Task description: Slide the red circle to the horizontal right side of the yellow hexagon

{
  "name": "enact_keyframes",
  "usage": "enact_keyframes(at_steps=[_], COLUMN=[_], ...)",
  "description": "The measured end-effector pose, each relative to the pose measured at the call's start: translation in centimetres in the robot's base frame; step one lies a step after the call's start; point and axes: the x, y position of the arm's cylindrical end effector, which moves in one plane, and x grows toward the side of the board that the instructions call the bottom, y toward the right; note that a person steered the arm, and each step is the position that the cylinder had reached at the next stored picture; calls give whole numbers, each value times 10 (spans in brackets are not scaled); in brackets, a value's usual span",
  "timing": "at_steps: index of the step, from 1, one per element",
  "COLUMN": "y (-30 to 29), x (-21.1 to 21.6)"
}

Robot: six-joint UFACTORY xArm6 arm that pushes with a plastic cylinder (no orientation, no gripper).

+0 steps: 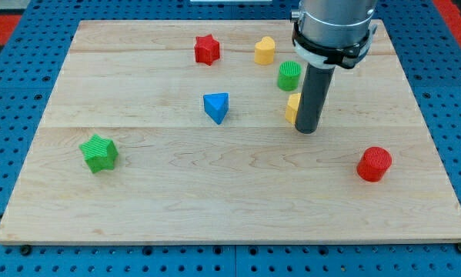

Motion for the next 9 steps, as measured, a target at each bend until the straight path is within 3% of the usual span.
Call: enact_keyframes(at_steps=[4,6,9], y=[29,79,83], x=[114,105,49])
